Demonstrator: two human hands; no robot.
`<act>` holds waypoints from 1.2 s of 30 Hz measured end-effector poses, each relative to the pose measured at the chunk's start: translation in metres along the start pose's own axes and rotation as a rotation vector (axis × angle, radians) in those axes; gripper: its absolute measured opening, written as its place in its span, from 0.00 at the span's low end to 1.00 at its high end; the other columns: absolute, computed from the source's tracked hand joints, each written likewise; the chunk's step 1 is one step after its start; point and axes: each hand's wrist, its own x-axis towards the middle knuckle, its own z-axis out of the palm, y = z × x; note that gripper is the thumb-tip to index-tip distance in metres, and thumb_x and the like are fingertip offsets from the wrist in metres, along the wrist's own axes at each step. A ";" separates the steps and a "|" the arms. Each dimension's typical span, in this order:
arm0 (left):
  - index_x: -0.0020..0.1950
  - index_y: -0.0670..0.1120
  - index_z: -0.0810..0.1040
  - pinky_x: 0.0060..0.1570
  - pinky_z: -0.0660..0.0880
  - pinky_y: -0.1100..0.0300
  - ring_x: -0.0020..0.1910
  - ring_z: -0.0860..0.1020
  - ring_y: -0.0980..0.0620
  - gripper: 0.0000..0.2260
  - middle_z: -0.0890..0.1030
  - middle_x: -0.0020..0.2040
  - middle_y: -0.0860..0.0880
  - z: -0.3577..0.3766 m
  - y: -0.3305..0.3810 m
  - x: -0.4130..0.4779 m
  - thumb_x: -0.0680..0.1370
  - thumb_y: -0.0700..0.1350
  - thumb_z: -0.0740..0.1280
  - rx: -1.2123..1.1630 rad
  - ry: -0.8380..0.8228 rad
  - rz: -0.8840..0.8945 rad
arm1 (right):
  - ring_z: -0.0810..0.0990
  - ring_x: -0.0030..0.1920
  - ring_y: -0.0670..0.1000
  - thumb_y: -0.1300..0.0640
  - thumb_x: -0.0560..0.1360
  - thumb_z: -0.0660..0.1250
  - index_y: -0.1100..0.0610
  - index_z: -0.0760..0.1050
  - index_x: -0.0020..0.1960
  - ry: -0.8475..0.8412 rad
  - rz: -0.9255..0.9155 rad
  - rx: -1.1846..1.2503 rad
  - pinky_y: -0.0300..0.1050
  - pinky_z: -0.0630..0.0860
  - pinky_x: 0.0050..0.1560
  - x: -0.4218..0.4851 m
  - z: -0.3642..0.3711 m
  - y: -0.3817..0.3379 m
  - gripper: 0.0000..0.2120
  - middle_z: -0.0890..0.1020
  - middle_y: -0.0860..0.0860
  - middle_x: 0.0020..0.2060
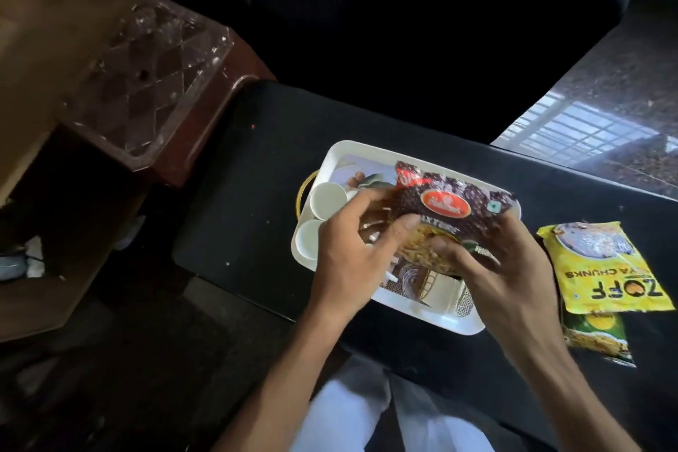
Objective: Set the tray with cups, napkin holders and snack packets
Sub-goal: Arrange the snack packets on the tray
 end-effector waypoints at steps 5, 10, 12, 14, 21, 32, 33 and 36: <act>0.57 0.45 0.83 0.48 0.82 0.63 0.49 0.85 0.60 0.09 0.86 0.50 0.54 -0.009 -0.004 0.045 0.79 0.47 0.71 0.200 0.066 0.099 | 0.82 0.50 0.38 0.54 0.71 0.76 0.55 0.75 0.57 -0.004 -0.050 -0.065 0.37 0.81 0.46 0.046 0.023 0.003 0.18 0.83 0.42 0.48; 0.58 0.41 0.83 0.46 0.80 0.69 0.47 0.83 0.57 0.11 0.86 0.50 0.49 -0.020 -0.021 0.100 0.79 0.46 0.71 0.378 0.122 0.110 | 0.78 0.43 0.29 0.51 0.72 0.76 0.55 0.76 0.61 0.043 -0.060 -0.150 0.25 0.75 0.43 0.092 0.055 0.011 0.20 0.78 0.35 0.44; 0.57 0.41 0.83 0.50 0.81 0.64 0.48 0.84 0.55 0.11 0.87 0.50 0.49 -0.026 -0.032 0.118 0.78 0.46 0.71 0.370 0.126 0.057 | 0.80 0.47 0.39 0.51 0.72 0.76 0.56 0.76 0.62 0.047 -0.052 -0.191 0.35 0.79 0.49 0.109 0.068 0.016 0.21 0.80 0.40 0.46; 0.54 0.42 0.84 0.49 0.80 0.64 0.45 0.83 0.58 0.08 0.86 0.47 0.51 -0.031 -0.044 0.132 0.78 0.44 0.72 0.345 0.123 0.021 | 0.81 0.51 0.49 0.52 0.72 0.76 0.58 0.76 0.62 0.045 -0.040 -0.232 0.48 0.80 0.53 0.123 0.080 0.023 0.22 0.82 0.48 0.51; 0.47 0.47 0.82 0.43 0.76 0.71 0.39 0.80 0.62 0.01 0.82 0.40 0.58 -0.046 -0.077 0.163 0.77 0.44 0.72 0.364 0.086 -0.042 | 0.80 0.48 0.45 0.55 0.72 0.76 0.59 0.77 0.61 0.076 0.049 -0.257 0.43 0.79 0.53 0.148 0.117 0.045 0.20 0.84 0.49 0.53; 0.55 0.43 0.83 0.54 0.83 0.53 0.49 0.85 0.51 0.08 0.86 0.49 0.48 -0.057 -0.104 0.186 0.78 0.45 0.72 0.363 -0.017 -0.177 | 0.82 0.55 0.52 0.55 0.73 0.76 0.61 0.75 0.63 0.117 0.173 -0.351 0.52 0.79 0.58 0.162 0.147 0.064 0.22 0.83 0.54 0.57; 0.55 0.43 0.83 0.53 0.83 0.53 0.49 0.85 0.51 0.08 0.86 0.49 0.48 -0.057 -0.104 0.187 0.78 0.45 0.71 0.366 -0.024 -0.181 | 0.82 0.55 0.52 0.55 0.73 0.76 0.61 0.75 0.63 0.121 0.180 -0.354 0.51 0.79 0.58 0.163 0.147 0.065 0.22 0.83 0.54 0.57; 0.55 0.44 0.83 0.53 0.83 0.52 0.48 0.85 0.51 0.08 0.86 0.48 0.49 -0.057 -0.107 0.188 0.79 0.45 0.71 0.382 -0.047 -0.174 | 0.82 0.56 0.52 0.54 0.73 0.76 0.62 0.75 0.63 0.132 0.188 -0.353 0.49 0.78 0.59 0.164 0.148 0.067 0.23 0.83 0.54 0.58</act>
